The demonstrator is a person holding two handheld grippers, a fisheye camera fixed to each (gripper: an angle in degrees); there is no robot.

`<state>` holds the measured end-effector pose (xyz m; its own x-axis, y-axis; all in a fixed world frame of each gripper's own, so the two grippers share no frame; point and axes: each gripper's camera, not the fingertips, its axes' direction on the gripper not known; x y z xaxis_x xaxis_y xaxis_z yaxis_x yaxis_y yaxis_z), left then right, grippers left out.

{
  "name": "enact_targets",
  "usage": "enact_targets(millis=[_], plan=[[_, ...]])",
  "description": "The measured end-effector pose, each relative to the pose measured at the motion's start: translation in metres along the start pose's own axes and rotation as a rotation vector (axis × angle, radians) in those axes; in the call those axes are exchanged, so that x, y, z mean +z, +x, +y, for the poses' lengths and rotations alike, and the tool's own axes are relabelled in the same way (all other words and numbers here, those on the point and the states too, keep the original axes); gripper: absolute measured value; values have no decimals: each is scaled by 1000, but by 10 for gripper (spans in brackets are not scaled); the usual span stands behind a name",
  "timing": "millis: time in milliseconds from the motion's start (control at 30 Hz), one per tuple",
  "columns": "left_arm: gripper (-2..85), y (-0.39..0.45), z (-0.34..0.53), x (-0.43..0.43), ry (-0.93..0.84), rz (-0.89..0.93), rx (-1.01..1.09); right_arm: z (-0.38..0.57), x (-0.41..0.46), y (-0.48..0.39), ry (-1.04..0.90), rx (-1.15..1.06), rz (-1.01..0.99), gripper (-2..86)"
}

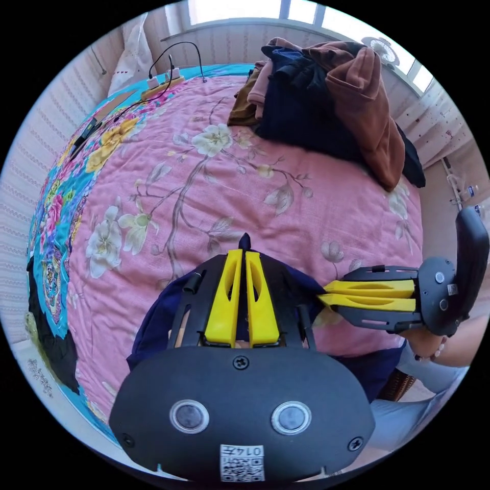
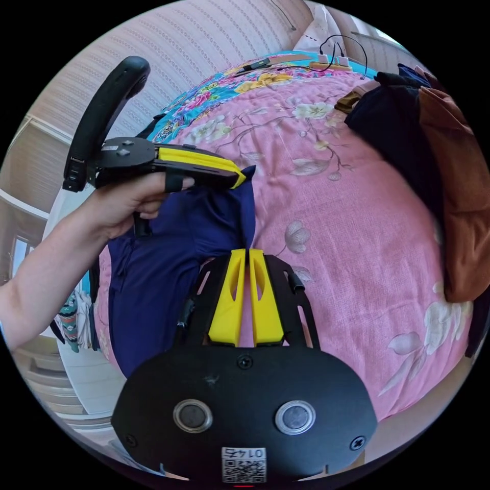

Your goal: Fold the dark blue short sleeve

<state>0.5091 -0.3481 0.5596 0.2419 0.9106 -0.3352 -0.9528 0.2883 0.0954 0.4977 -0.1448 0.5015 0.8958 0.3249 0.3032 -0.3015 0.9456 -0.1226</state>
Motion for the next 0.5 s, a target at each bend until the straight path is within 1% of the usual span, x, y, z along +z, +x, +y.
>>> enact_targets(millis=[133,267,367,500], plan=[[-10,-7,15,-16,31,-42,9,3,-12,-3,35,9,-15,4],[-10,-27,39,-32,73,-15,-57,4,-20,-4,64,16,-51,4],[-10,-47,69,-52,149,15,-122,4,-30,-13,105,-2,-94,4],[-9,-69,135,-85,282,-2,-263,5,-47,-44,165,-101,-181,4]])
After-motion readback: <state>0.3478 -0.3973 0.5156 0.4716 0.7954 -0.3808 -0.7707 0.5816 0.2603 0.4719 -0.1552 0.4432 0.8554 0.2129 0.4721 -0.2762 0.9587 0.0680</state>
